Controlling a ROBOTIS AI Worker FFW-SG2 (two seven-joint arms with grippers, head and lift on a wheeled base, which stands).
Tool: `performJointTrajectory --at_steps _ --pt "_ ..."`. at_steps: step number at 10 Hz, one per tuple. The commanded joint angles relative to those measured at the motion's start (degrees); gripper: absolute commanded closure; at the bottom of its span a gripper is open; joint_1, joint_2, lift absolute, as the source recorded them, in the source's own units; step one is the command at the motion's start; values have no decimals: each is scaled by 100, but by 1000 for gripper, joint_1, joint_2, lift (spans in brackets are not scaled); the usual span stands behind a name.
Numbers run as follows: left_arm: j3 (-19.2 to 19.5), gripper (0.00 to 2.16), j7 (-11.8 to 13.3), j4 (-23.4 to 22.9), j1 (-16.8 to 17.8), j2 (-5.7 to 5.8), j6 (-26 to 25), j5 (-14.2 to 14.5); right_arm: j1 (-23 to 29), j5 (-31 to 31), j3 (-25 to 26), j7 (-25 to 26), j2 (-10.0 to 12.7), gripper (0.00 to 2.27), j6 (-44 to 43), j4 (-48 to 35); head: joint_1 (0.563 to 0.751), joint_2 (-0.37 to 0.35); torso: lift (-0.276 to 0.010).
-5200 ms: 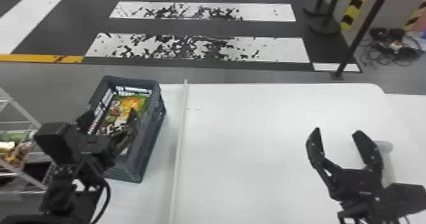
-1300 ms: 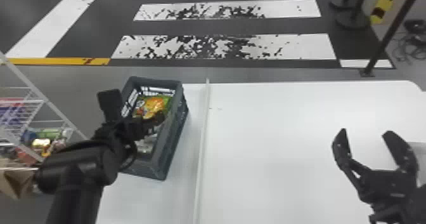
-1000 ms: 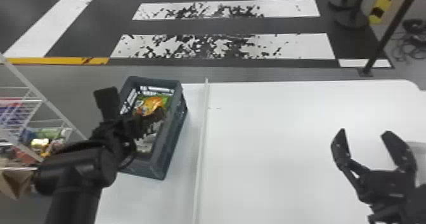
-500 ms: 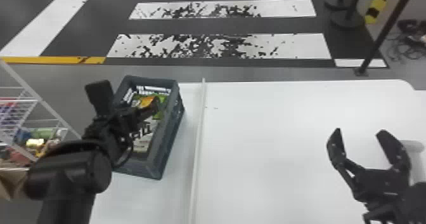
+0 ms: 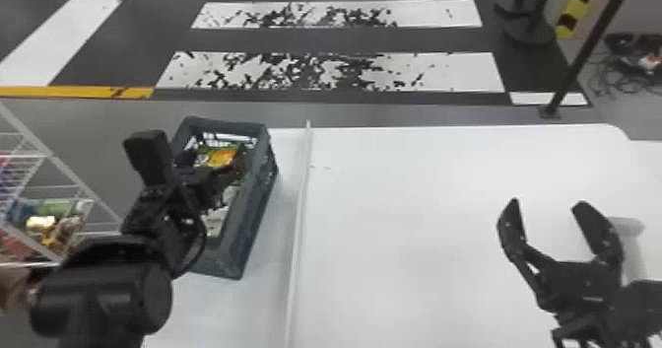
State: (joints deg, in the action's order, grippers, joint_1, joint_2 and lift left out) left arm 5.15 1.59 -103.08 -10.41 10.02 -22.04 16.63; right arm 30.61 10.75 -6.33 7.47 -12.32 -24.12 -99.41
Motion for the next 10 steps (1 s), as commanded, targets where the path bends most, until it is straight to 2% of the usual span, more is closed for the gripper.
performJointTrajectory --at_steps 1,5,7,10 --pt "-120 93 8 -134 -163 0 221 -46 7 33 0 0 2 120 0 -9 695 66 -29" --pt "-339 93 69 -178 -559 0 1293 -230 68 59 -18 0 10 120 -123 -26 695 32 -29" --pt "-436 93 96 -248 -778 9 1645 -301 60 77 -35 0 10 120 -123 -17 695 25 -29" --pt "-524 93 201 -292 -936 0 1750 -397 51 103 -53 0 19 120 -176 18 695 7 -29"
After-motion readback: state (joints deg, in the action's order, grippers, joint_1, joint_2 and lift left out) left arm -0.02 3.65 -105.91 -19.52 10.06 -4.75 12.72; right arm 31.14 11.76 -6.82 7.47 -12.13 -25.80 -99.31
